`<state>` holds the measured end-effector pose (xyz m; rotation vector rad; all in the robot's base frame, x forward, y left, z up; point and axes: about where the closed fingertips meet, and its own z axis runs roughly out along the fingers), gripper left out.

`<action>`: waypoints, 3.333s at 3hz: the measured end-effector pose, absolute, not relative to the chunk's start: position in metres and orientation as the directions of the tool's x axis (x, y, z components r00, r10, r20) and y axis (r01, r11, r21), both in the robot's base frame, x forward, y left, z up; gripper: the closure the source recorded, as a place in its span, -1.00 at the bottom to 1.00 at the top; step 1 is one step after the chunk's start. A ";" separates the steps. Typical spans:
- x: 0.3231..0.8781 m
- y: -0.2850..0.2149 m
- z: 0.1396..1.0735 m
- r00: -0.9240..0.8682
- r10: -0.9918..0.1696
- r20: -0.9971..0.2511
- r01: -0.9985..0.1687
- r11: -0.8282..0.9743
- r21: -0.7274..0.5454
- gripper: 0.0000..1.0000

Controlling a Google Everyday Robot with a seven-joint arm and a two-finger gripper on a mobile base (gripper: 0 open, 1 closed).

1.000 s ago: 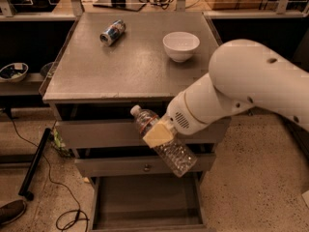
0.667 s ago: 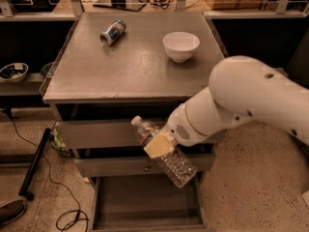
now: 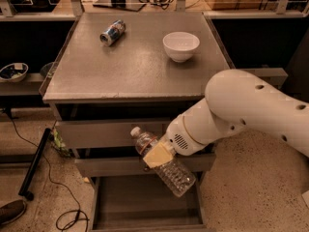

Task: Place water bottle into bottom drawer

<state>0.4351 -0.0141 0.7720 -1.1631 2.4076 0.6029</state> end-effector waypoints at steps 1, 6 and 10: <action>0.429 -0.009 0.761 -0.590 -0.619 -0.518 -0.793 0.566 0.227 1.00; 0.437 0.008 0.639 -0.715 -0.504 -0.484 -0.690 0.621 0.372 1.00; 0.426 0.005 0.559 -0.798 -0.465 -0.384 -0.602 0.654 0.458 1.00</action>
Offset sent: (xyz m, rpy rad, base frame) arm -0.0060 0.0189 -0.0689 0.0854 0.0672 -0.0713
